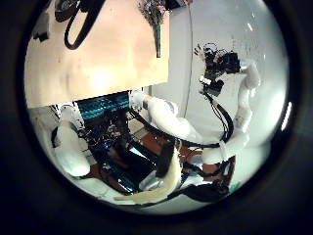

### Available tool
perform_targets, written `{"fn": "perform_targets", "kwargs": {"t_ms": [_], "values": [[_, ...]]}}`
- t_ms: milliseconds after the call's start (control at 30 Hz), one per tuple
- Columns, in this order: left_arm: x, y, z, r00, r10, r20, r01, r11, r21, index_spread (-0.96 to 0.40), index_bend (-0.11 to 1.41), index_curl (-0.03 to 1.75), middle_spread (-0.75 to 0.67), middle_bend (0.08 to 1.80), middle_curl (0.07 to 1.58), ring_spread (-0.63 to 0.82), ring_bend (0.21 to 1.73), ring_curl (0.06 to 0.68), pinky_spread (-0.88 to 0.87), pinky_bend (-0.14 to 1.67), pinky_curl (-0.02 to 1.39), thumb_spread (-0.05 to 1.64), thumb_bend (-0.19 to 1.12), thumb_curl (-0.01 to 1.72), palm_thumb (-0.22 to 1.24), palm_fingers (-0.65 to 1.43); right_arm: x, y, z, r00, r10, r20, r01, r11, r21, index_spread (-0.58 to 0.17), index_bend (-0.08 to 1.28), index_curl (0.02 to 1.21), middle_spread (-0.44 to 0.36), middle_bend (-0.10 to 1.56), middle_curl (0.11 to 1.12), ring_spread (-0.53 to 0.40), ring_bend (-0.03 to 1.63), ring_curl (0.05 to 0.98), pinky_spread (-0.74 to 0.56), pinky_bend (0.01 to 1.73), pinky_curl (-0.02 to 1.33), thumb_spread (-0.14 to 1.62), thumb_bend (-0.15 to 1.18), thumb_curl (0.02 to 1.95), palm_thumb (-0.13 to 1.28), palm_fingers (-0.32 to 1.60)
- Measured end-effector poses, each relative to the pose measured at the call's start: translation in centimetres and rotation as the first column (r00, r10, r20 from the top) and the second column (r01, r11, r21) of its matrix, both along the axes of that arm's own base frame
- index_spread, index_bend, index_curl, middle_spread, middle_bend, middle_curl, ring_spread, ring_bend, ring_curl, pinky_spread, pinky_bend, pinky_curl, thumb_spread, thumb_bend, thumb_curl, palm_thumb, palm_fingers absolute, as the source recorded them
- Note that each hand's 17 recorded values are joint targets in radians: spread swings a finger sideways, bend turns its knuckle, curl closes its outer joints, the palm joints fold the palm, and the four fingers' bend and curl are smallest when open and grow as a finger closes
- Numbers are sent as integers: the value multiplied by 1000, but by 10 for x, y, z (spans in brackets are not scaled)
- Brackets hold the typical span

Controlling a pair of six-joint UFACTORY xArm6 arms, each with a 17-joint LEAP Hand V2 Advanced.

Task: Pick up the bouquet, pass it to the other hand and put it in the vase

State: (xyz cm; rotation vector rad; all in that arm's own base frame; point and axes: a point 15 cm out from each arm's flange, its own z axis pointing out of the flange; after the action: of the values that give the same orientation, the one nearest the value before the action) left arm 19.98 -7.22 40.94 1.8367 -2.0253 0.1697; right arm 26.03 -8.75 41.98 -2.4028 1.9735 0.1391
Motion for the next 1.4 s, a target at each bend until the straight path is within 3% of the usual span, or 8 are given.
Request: {"fn": "perform_targets", "kwargs": {"t_ms": [133, 467, 867, 1000, 1267, 1400], "values": [[1, 1, 4, 1000, -4, -1, 4, 1000, 3, 7, 252, 465, 361, 283, 333, 516, 673, 181, 637, 519, 204, 969, -40, 340, 16, -90, -2, 0, -5, 1000, -2, -11, 2, 1000, 3, -415, 264, 403, -161, 323, 354, 49, 582, 215, 333, 623, 244, 1140, -40, 330, 44, 54], [0, 0, 8, 998, 2, -60, -4, 1000, -23, 30, 156, 392, 404, 179, 304, 568, 512, 147, 689, 397, 155, 939, -49, 291, -37, -79, -13, -23, -3, 999, -32, -1, 32, 999, 3, -401, 182, 369, -80, 249, 338, 87, 479, 195, 339, 535, 230, 1112, -26, 287, -7, 101], [-5, -10, 1, 994, -54, -100, 52, 998, -24, 37, 157, 331, 414, 171, 276, 579, 469, 162, 698, 378, 156, 948, -44, 261, -33, -60, -16, -35, -2, 997, -77, 11, 77, 997, 2, -348, 155, 305, -45, 284, 349, 38, 601, 226, 335, 515, 228, 1108, -21, 269, 0, 312], [-15, -15, -4, 992, -80, -95, 78, 997, -28, 40, 160, 322, 418, 172, 272, 584, 469, 169, 694, 378, 158, 973, -32, 259, -14, -53, -9, -34, -3, 991, -130, 26, 130, 991, 26, -309, 169, 298, -47, 327, 360, -6, 668, 233, 280, 530, 220, 1122, -5, 278, 60, 443], [-24, -29, -3, 985, -162, -56, 161, 987, -30, 46, 164, 316, 419, 175, 267, 587, 455, 178, 691, 374, 161, 1021, -23, 268, 9, -47, 31, -73, -40, 933, -359, -27, 360, 932, 33, -273, 179, 316, -47, 360, 371, -68, 777, 252, 184, 537, 196, 1120, -5, 320, 241, 542], [-28, -31, -2, 981, -187, -45, 186, 982, -22, 47, 163, 312, 419, 178, 267, 586, 456, 184, 690, 370, 162, 1038, -22, 272, 18, -43, 59, -94, -60, 873, -486, -33, 487, 873, 18, -257, 180, 321, -34, 390, 382, -77, 806, 255, 158, 551, 180, 1112, -8, 342, 320, 558]]}}
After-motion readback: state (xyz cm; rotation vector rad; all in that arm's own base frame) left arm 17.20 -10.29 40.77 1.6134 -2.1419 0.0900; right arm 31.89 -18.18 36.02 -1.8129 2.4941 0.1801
